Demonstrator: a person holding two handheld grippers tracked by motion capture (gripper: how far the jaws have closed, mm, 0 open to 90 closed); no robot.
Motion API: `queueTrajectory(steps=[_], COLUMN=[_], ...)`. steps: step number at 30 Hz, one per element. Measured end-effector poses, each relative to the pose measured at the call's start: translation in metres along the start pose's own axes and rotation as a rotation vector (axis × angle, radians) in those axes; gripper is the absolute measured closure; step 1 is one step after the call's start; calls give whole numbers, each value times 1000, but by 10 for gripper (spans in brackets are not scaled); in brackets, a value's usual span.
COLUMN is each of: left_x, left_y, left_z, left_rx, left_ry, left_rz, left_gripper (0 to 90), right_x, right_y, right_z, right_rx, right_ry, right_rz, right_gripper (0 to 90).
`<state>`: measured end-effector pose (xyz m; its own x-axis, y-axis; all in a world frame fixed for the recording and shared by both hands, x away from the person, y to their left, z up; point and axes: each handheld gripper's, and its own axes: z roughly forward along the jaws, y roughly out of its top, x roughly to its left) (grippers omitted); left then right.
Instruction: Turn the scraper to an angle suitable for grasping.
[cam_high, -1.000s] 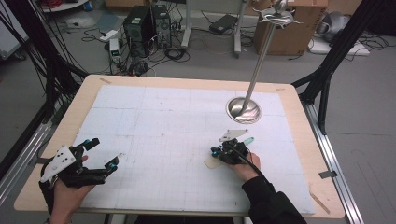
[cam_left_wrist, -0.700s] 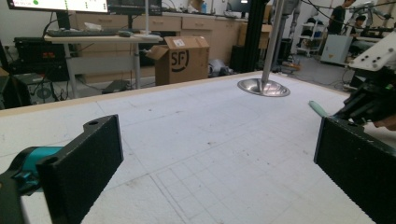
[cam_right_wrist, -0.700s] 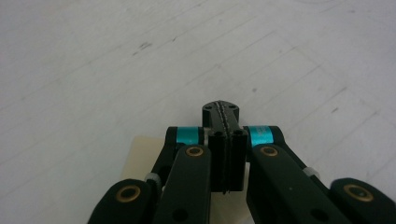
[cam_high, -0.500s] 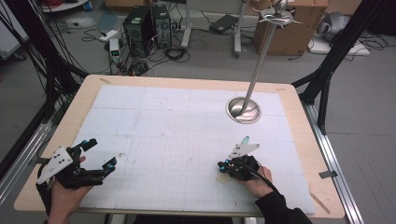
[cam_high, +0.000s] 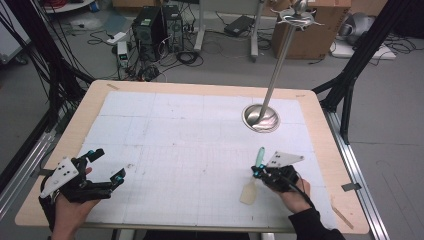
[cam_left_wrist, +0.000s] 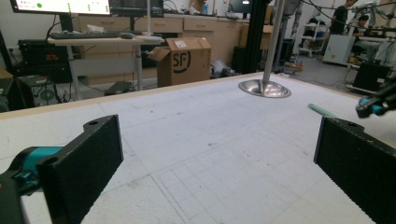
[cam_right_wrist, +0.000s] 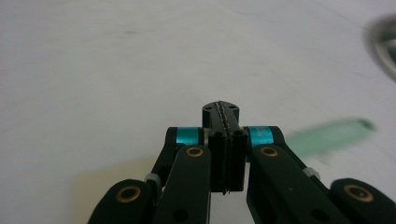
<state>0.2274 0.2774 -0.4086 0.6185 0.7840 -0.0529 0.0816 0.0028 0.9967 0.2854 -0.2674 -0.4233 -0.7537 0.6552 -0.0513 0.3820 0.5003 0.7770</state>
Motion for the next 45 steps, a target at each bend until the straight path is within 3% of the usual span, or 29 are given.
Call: queueTrajectory(steps=[4,9,15,20,24,29,45], left_x=[1,1,2,1,1,1,2], left_y=[-1,0,-1,-1,-1,-1,-1], left_z=[1,0,-1,0,2,3,2], left_rx=[2,-1,4,2,8,6,4], left_ry=[-2,-5,3,0,-3,-5,-7], left_rz=[-4,-1,-5,-4,-2,-1,-3], left_gripper=[17,17,17,17,17,17,17], right_x=[-31,-40,-42,-37,-30,-8,34], right_y=[-9,-12,-11,-5,3,18,48], right_z=[4,19,25,36,43,58,87], right_rx=[41,91,66,41,52,68,88], right_ry=[-78,-106,-110,-92,-48,11,145], right_rz=[115,114,121,121,104,47,-32], right_gripper=[900,900,900,900,900,900,900])
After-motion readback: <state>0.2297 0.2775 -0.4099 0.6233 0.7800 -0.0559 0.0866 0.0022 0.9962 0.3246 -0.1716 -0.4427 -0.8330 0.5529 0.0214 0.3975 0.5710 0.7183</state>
